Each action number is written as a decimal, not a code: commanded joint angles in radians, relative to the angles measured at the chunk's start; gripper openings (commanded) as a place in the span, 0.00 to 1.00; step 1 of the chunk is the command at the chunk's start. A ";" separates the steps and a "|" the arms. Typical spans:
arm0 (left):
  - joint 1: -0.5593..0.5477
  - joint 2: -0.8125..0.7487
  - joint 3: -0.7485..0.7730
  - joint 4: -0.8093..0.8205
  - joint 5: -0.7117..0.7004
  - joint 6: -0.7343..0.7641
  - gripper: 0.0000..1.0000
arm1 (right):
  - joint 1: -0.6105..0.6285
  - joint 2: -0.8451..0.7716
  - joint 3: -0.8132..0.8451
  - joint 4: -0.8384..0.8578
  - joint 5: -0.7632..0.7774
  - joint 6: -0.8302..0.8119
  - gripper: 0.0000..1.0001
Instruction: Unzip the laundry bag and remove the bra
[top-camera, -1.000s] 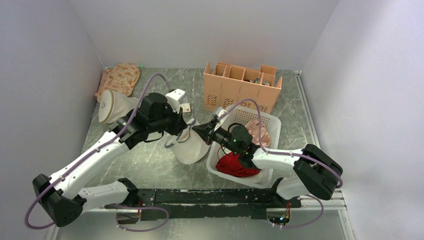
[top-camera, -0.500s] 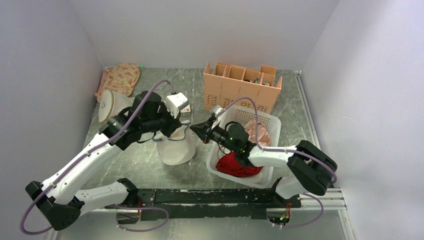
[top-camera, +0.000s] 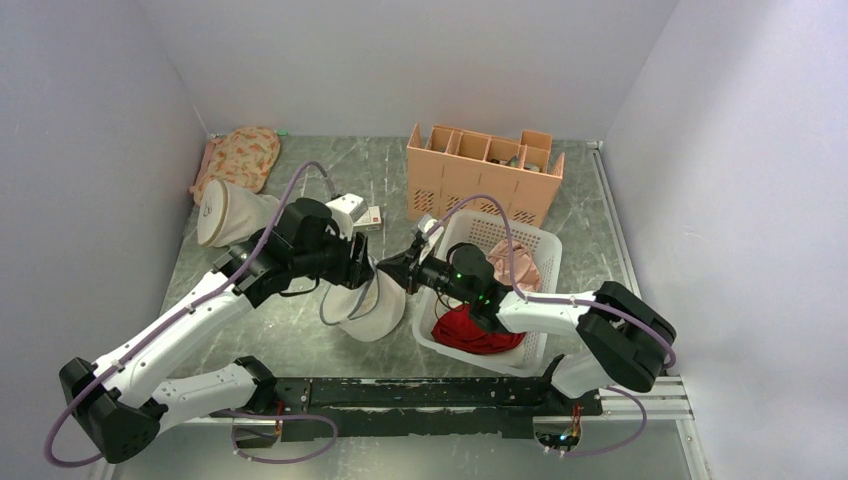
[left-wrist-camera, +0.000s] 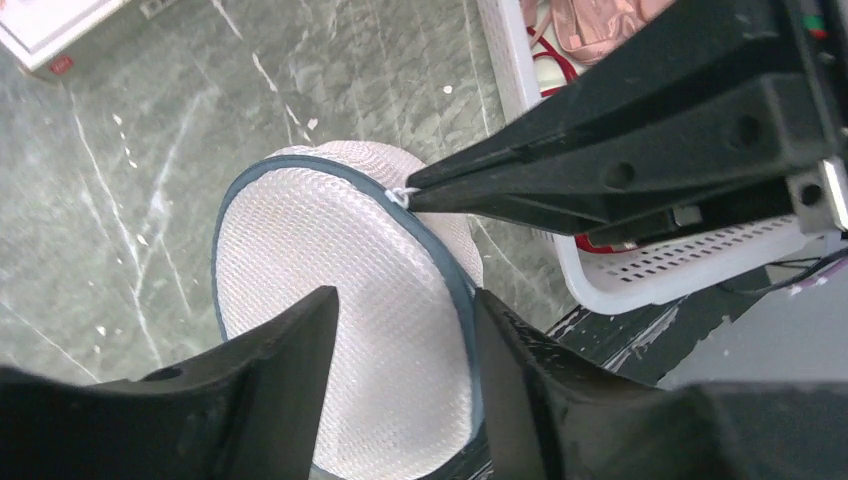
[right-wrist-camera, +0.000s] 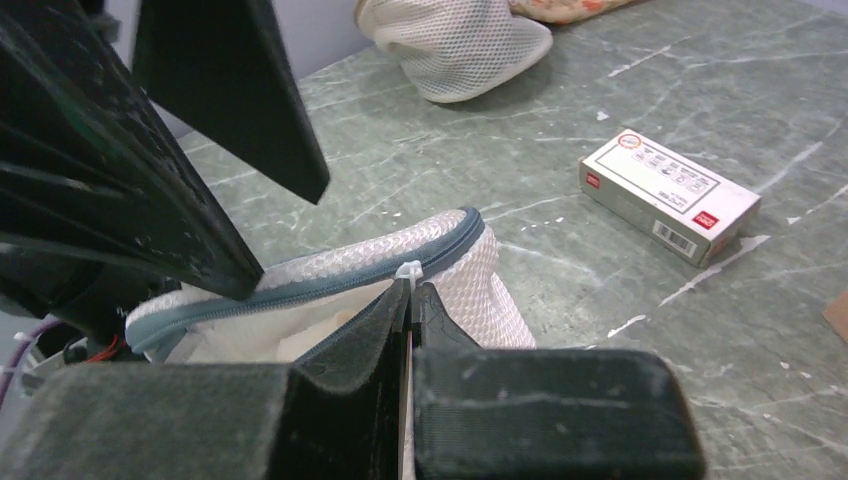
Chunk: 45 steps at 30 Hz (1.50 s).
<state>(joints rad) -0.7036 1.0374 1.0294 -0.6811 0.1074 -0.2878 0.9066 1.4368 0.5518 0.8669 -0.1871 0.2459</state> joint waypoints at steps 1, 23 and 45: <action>0.000 -0.005 -0.024 0.058 -0.035 -0.131 0.68 | 0.004 -0.028 0.024 -0.002 -0.073 -0.025 0.00; 0.001 -0.011 -0.116 0.076 0.003 -0.191 0.53 | 0.022 -0.057 0.008 -0.018 -0.070 -0.068 0.00; 0.001 0.043 0.123 -0.005 -0.135 0.179 0.07 | 0.022 -0.018 0.136 -0.185 0.160 0.053 0.00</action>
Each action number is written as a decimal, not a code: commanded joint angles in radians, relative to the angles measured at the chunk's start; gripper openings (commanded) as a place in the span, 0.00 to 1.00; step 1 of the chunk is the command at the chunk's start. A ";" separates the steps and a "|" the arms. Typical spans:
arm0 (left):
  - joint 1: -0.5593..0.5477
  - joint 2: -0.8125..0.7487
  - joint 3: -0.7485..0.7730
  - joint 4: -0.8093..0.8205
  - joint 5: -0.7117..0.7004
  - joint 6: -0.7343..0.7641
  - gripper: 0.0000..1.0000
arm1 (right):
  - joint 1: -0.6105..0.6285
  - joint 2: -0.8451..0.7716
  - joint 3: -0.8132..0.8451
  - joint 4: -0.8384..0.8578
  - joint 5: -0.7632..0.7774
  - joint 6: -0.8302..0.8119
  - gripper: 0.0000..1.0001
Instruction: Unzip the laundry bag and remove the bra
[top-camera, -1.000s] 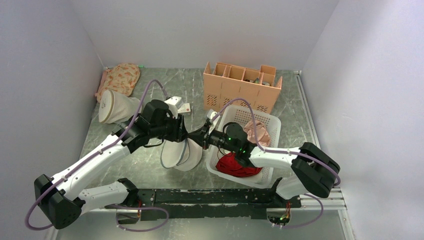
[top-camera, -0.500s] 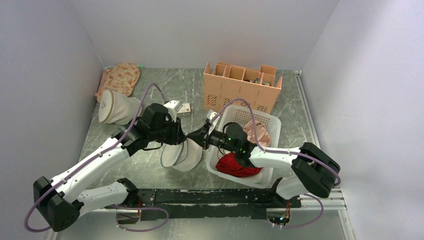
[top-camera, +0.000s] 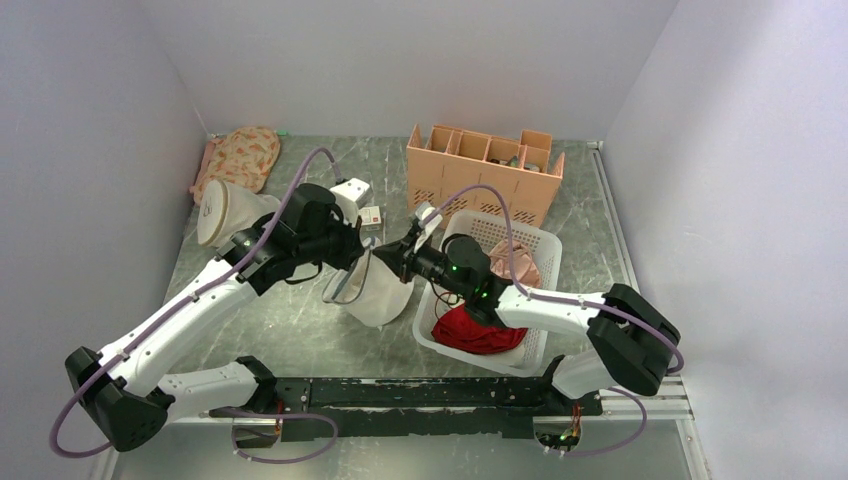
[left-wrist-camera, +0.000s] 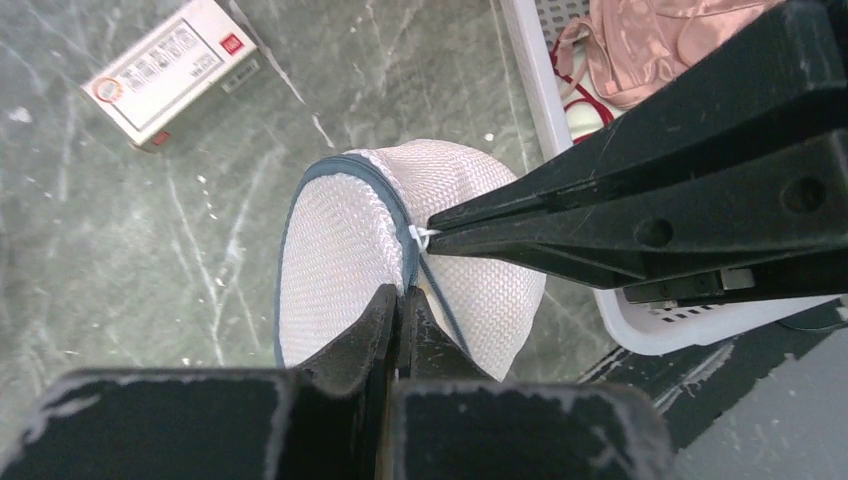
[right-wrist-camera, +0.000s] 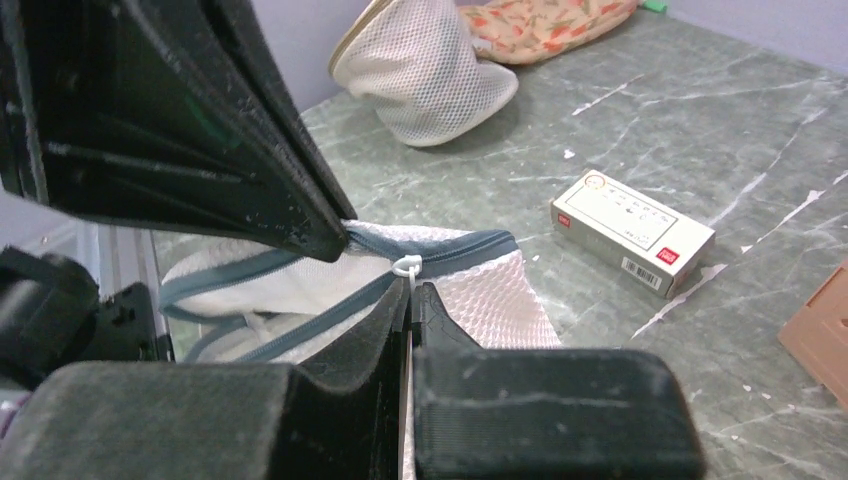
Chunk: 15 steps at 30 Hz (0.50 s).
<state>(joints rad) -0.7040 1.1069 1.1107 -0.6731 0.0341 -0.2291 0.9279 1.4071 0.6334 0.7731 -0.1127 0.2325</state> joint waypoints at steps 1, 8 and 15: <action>0.000 -0.031 0.036 -0.010 -0.067 0.141 0.07 | 0.000 0.012 0.067 -0.117 0.079 0.074 0.00; 0.001 -0.037 0.018 -0.028 -0.105 0.203 0.07 | 0.001 0.048 0.097 -0.211 0.073 0.076 0.00; 0.000 -0.142 -0.094 0.010 -0.035 0.116 0.07 | 0.001 0.067 0.081 -0.169 0.097 0.029 0.00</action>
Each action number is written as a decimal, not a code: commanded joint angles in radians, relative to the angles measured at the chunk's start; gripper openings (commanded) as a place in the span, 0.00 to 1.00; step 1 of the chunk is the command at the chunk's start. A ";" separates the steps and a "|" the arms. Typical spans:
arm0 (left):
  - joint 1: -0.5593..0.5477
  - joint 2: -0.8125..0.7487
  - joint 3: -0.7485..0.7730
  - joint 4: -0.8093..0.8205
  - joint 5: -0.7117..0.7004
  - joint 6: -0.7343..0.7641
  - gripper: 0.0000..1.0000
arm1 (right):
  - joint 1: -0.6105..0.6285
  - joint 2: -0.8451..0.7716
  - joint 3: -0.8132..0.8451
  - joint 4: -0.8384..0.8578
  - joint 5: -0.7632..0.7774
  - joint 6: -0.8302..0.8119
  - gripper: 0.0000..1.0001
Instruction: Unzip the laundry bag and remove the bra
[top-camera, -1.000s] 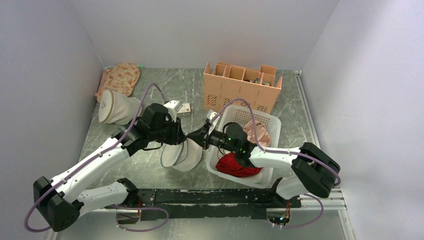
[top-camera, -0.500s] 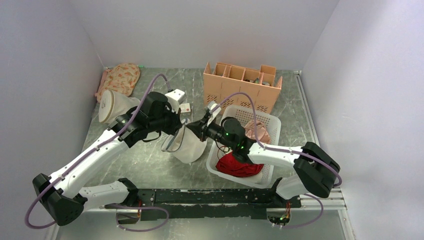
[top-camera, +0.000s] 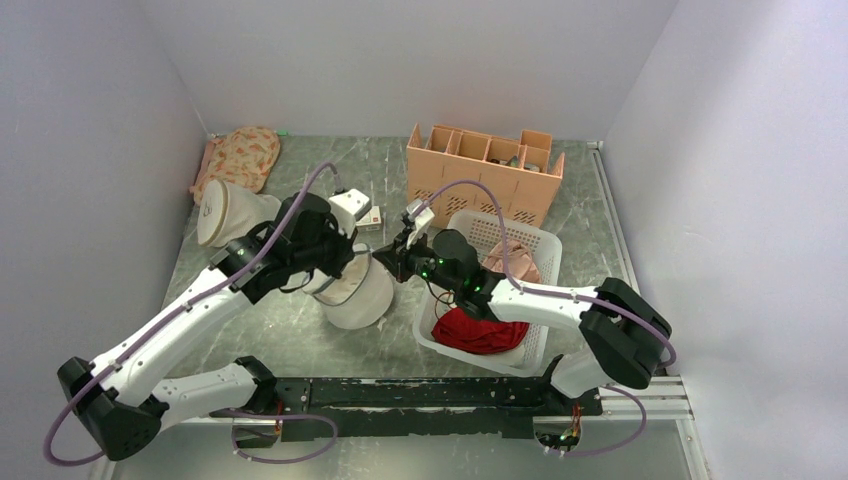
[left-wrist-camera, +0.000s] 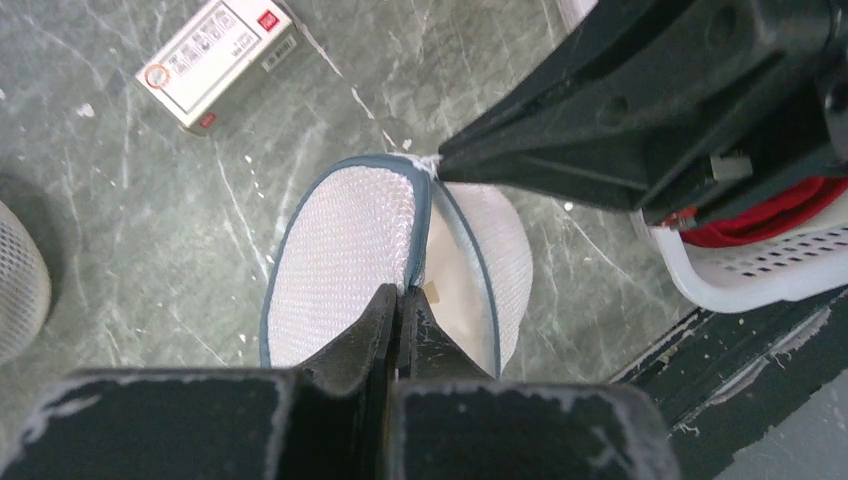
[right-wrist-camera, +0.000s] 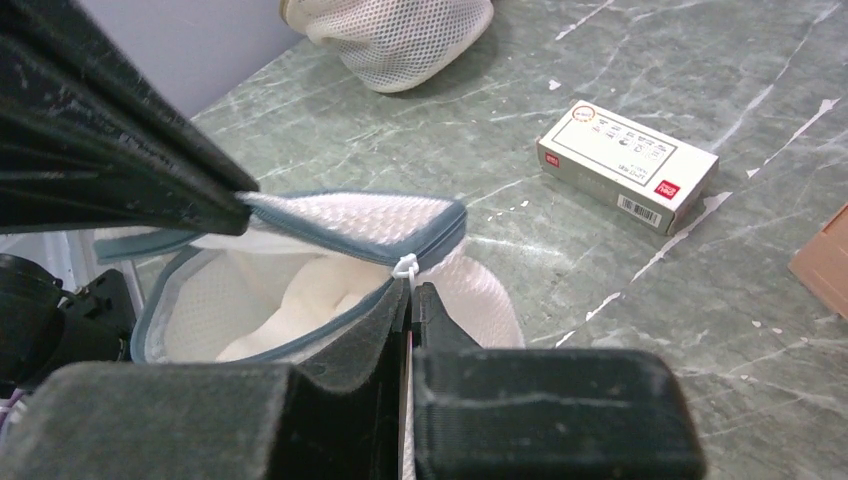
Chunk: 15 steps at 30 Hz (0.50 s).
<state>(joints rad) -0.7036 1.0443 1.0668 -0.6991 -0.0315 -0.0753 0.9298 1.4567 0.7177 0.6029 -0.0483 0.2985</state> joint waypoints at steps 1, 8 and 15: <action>0.000 -0.097 -0.066 0.042 0.039 -0.042 0.07 | -0.001 0.022 0.000 0.008 0.037 -0.050 0.00; 0.000 -0.190 -0.105 0.057 0.017 -0.014 0.07 | -0.004 0.005 -0.044 0.136 0.059 -0.129 0.00; 0.001 -0.219 -0.119 0.085 0.036 0.024 0.07 | -0.005 0.038 -0.084 0.230 0.010 -0.135 0.00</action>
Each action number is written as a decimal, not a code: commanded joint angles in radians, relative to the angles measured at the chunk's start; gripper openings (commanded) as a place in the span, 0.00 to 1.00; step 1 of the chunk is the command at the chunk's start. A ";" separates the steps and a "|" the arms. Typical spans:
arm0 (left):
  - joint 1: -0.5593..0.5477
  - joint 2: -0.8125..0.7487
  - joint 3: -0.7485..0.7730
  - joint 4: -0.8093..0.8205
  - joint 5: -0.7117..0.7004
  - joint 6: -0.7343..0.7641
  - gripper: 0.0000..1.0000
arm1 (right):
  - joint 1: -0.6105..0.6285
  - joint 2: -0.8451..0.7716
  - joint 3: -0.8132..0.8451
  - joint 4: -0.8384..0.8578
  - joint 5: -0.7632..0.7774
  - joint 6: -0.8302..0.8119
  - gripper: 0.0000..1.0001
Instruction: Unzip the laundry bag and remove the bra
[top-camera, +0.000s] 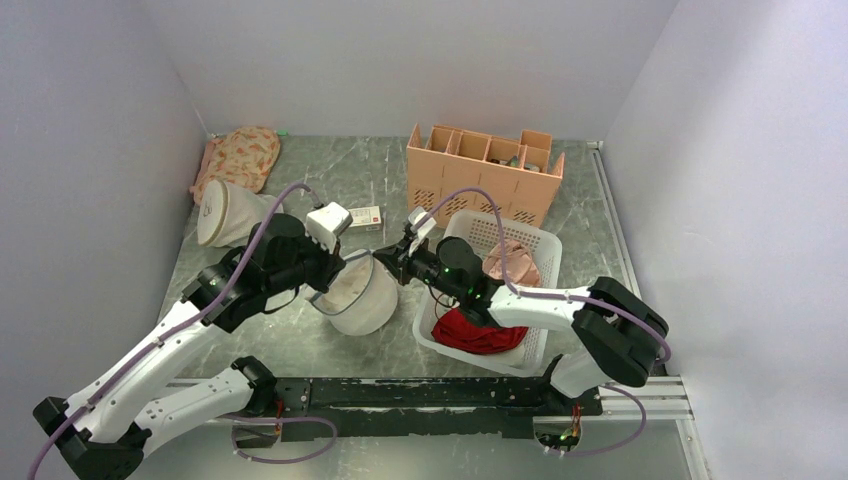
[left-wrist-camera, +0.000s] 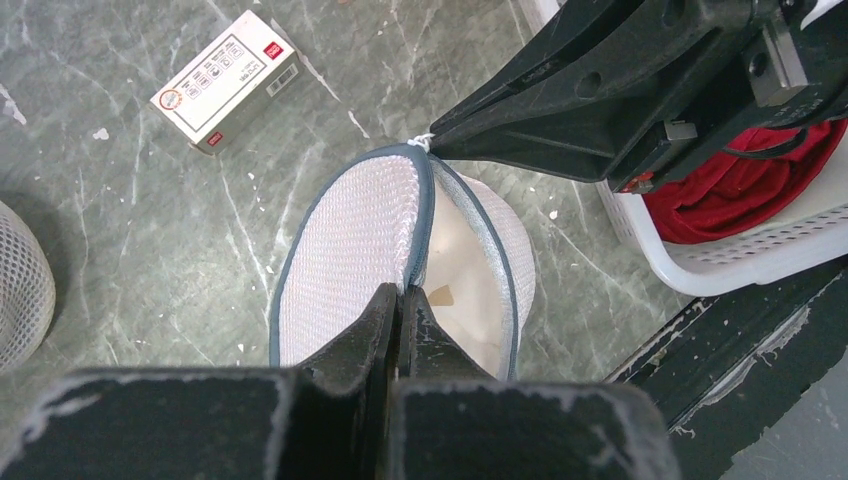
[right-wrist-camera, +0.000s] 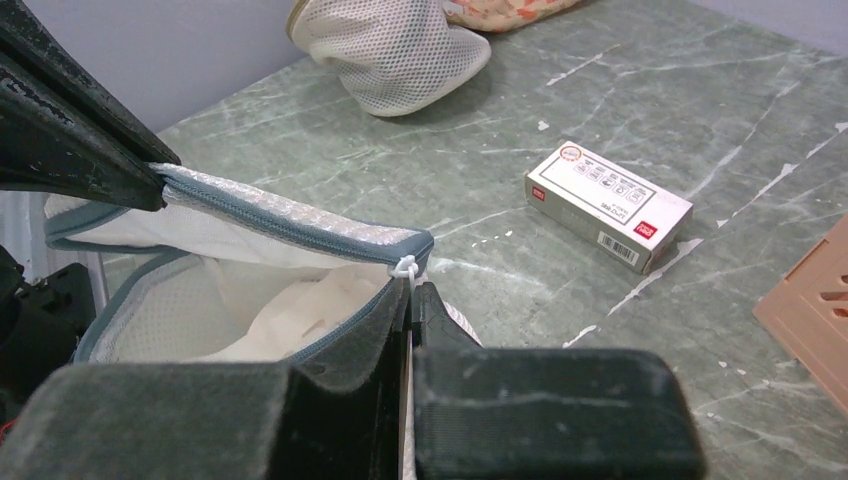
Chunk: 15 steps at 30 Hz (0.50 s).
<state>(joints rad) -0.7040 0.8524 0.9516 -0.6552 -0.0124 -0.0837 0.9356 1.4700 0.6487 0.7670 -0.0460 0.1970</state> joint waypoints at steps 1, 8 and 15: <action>0.000 -0.032 -0.015 0.049 0.018 0.041 0.07 | -0.009 0.031 -0.012 0.061 -0.008 -0.033 0.00; 0.001 0.000 -0.048 0.035 -0.025 -0.024 0.09 | -0.011 -0.013 -0.042 0.075 -0.021 -0.043 0.00; -0.004 0.019 0.020 0.061 0.023 -0.123 0.62 | -0.008 -0.069 -0.054 0.066 -0.051 -0.039 0.00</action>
<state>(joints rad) -0.7040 0.8585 0.9161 -0.6384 -0.0113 -0.1299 0.9306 1.4548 0.5991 0.8017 -0.0822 0.1715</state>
